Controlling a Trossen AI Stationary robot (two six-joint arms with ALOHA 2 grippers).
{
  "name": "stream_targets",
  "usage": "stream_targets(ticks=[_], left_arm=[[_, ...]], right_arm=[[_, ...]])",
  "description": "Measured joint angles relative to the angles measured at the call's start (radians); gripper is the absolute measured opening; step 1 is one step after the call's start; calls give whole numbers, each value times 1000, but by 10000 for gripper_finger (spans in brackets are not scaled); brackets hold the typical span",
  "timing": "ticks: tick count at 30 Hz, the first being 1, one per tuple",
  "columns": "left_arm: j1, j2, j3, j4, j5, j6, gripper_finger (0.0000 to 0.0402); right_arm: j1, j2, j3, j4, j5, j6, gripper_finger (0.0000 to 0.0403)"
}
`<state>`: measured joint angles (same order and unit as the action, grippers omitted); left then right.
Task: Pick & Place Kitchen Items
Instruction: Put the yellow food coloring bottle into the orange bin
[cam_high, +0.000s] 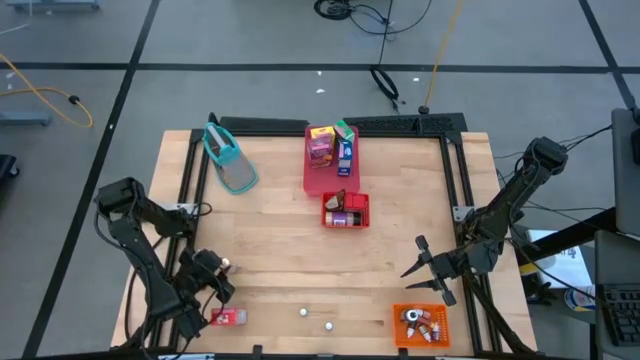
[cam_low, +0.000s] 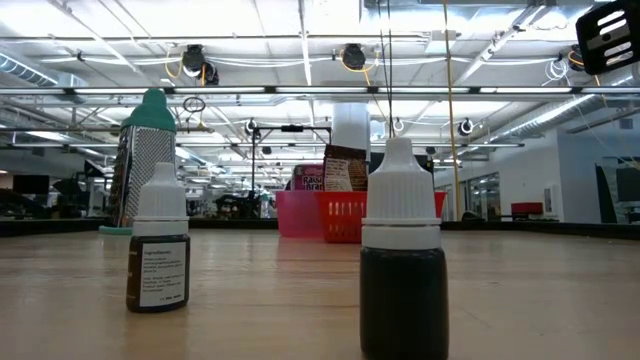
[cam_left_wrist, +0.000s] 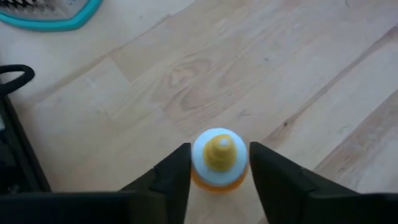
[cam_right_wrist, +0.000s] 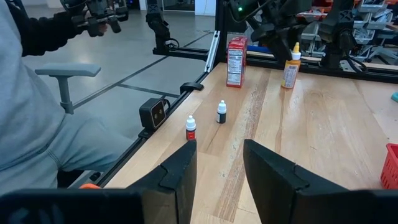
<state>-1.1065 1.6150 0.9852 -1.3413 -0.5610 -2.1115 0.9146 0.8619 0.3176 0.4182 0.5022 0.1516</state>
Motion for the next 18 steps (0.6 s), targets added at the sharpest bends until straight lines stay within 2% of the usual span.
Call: stream_targets(ticks=[4, 7, 18], left_arm=[[0, 0, 0, 8, -1, 16, 116], [0, 0, 0, 9, -4, 15, 95], [0, 0, 0, 16, -67, 5, 97]], right_arm=[[0, 0, 0, 0, 0, 0, 123], [0, 0, 0, -1, 0, 0, 123], [0, 0, 0, 0, 0, -1, 123]])
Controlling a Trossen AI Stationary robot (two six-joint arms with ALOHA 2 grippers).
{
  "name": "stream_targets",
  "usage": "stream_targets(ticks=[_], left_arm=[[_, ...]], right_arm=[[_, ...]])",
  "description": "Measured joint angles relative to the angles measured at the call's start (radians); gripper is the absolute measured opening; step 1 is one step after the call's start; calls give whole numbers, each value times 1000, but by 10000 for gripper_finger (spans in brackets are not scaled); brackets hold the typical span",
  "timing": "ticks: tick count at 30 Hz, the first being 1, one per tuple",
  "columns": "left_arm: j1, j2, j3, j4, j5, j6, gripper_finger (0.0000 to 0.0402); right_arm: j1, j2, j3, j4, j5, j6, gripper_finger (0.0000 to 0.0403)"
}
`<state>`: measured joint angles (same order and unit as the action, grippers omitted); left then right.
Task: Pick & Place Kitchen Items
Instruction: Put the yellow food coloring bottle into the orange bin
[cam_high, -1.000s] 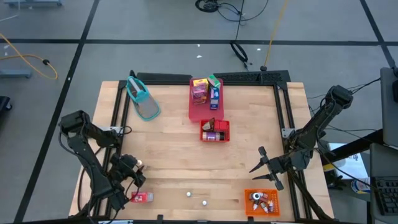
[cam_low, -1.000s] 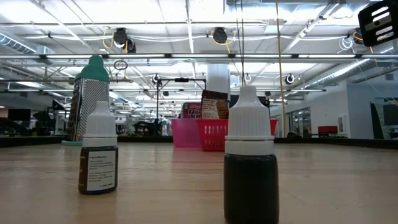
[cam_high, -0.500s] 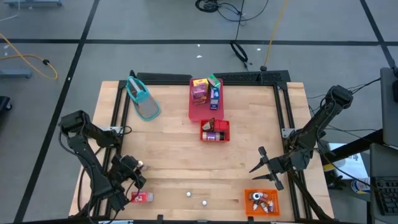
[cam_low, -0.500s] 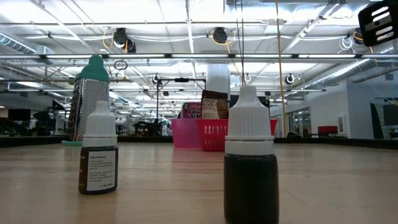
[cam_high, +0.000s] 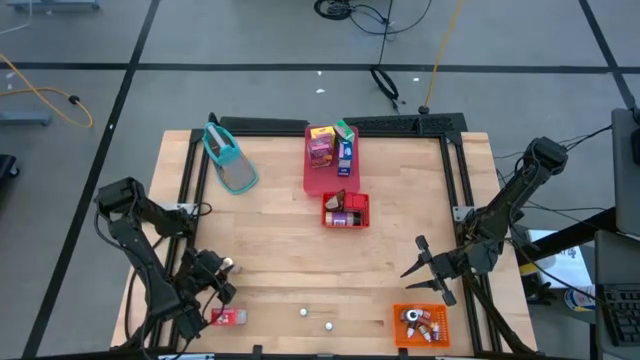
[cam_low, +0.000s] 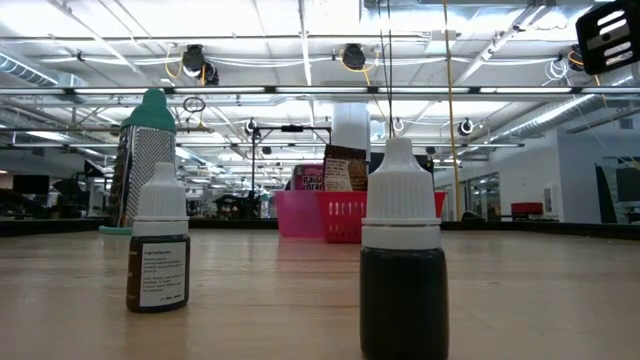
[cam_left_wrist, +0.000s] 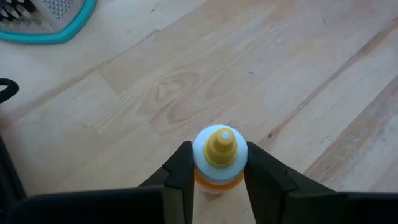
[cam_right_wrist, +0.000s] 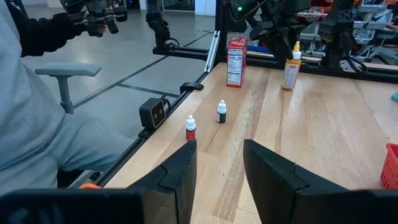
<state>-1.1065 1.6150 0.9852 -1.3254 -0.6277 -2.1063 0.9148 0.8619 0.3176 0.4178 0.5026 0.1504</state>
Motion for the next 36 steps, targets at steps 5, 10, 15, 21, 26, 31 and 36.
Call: stream_targets(ticks=[5, 10, 15, 21, 26, 31, 36], left_arm=[[15, -25, 1, 0, 1, -7, 100], [77, -109, 2, 34, -2, 113, 108], [188, -194, 2, 114, -51, 354, 99], [356, -238, 2, 315, -69, 750, 120], [492, -238, 2, 542, -28, 1088, 110], [611, -238, 2, 809, 58, 1419, 105], [702, -236, 2, 1034, 178, 1652, 118]], right_arm=[[0, 0, 0, 0, 50, -6, 123], [-17, 0, 0, 0, 50, -6, 123], [-42, 0, 0, 1, 48, -6, 123], [-66, 0, 0, 0, 47, -6, 123], [-86, 0, 0, 1, 47, -6, 123], [-113, 0, 0, 2, 47, -6, 123], [-141, 0, 0, 10, 47, -6, 123]])
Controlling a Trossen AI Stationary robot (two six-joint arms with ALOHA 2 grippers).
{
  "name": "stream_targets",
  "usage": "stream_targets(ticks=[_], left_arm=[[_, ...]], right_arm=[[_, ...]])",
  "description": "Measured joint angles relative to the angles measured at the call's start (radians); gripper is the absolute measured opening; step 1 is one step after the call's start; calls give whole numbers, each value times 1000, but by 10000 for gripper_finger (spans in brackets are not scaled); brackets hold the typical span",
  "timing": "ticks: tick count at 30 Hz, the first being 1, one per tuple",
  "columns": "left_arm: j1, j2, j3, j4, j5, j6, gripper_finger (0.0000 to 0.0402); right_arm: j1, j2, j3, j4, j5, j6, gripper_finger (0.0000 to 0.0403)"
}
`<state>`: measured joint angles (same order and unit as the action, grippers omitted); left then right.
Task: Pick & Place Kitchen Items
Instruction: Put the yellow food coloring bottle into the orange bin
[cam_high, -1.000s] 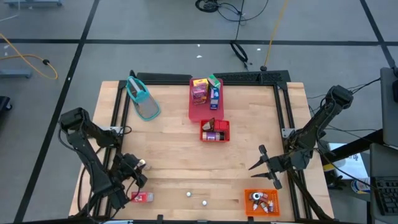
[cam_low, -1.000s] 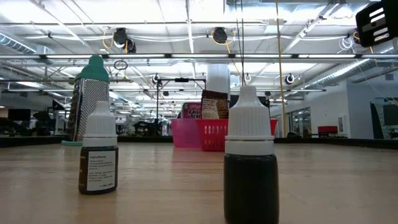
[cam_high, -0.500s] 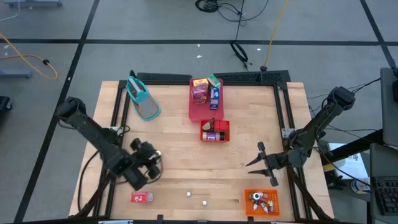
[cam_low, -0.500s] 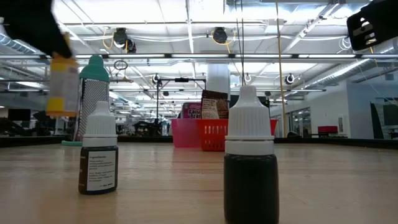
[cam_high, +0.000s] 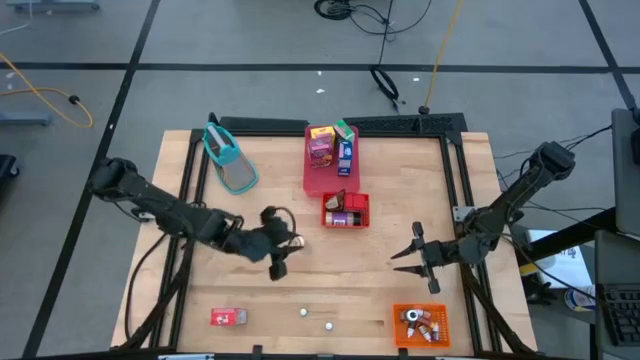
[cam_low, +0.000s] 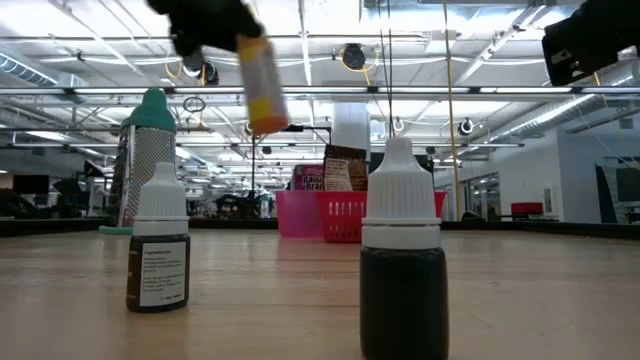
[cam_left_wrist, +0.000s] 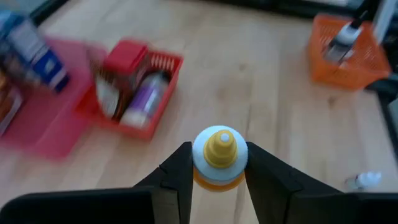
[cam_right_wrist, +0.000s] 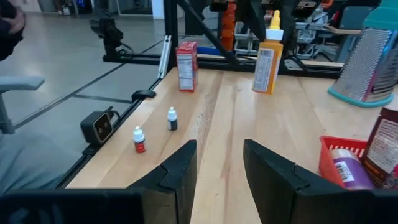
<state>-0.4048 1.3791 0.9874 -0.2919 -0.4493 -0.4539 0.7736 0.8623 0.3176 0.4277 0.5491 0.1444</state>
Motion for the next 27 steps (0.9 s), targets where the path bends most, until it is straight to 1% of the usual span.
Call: stream_targets(ticks=[5, 8, 11, 12, 14, 17, 20, 23, 27], left_arm=[[73, 2, 0, 124, 87, 114, 105], [100, 2, 0, 139, 112, 139, 102], [115, 2, 0, 140, 112, 146, 109], [118, 2, 0, 140, 112, 146, 112], [122, 2, 0, 140, 112, 147, 116], [125, 9, 0, 162, 112, 168, 117], [125, 24, 0, 209, 118, 210, 118], [126, 47, 1, 265, 128, 240, 118], [130, 86, 1, 311, 140, 265, 119]], right_arm=[[-46, 0, 0, 21, 0, 0, 123], [-87, 0, 0, 21, 0, 0, 123], [-141, 0, 0, 54, -3, 0, 123], [-162, 2, 0, 72, -17, -1, 123], [-208, 19, 0, 123, -97, -17, 123], [-279, 85, 0, 240, -212, -39, 123], [-341, 172, 1, 321, -266, -56, 126], [-391, 245, 1, 375, -304, -52, 142], [-439, 306, 1, 465, -371, -32, 177]])
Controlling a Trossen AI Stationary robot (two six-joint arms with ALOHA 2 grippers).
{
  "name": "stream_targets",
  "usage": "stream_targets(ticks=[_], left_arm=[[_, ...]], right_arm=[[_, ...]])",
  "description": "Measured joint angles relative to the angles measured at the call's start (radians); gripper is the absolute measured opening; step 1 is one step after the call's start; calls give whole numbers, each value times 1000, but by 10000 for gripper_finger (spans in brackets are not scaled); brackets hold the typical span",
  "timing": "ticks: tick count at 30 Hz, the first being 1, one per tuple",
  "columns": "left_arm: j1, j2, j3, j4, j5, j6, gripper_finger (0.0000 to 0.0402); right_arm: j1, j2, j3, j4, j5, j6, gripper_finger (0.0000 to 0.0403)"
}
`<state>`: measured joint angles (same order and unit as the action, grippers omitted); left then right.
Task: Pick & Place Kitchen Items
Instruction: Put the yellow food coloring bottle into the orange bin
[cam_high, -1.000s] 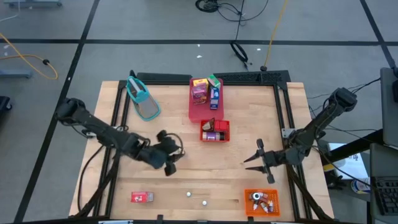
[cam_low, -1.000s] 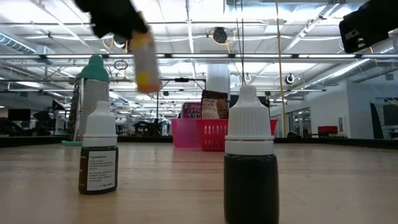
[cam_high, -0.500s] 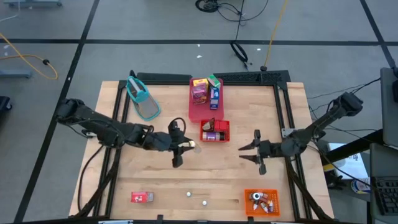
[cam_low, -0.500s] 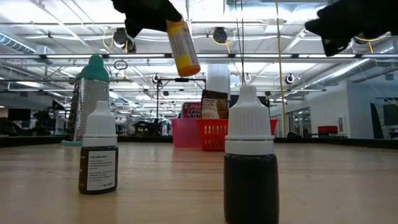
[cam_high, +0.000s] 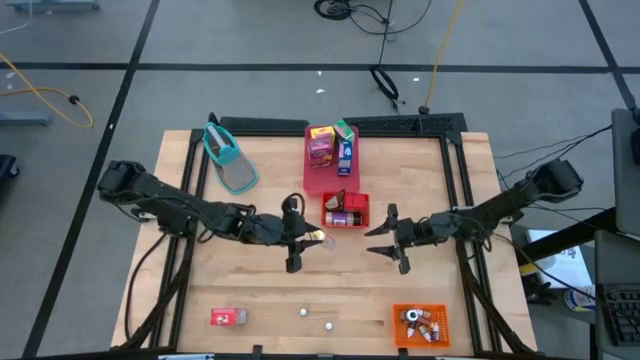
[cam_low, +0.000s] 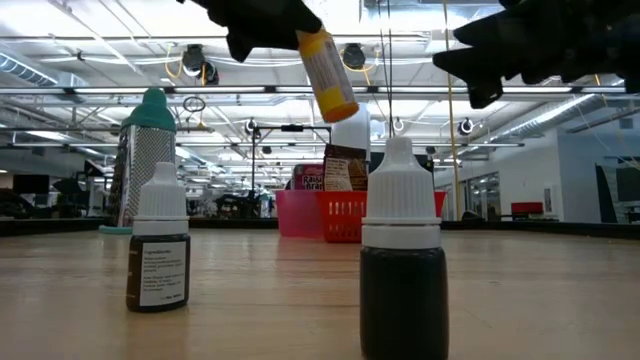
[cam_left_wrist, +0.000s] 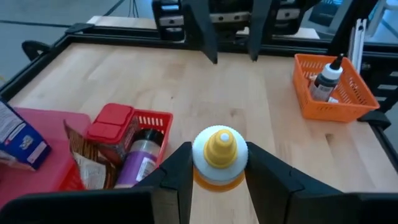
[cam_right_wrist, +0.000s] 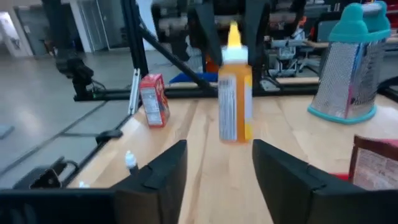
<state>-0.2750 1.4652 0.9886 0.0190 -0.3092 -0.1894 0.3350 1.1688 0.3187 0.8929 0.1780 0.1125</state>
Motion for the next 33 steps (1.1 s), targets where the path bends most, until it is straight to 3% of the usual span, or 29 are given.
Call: stream_targets(ticks=[10, 23, 33], left_arm=[[37, 111, 77, 50, 40, 64, 119], [53, 266, 363, -174, 73, 213, 120], [78, 276, 394, -175, 103, 215, 120]], right_arm=[[-49, 142, 125, 7, 0, -21, 230], [-69, 222, 179, 6, -32, -14, 228], [-78, 223, 177, 18, -48, -22, 227]])
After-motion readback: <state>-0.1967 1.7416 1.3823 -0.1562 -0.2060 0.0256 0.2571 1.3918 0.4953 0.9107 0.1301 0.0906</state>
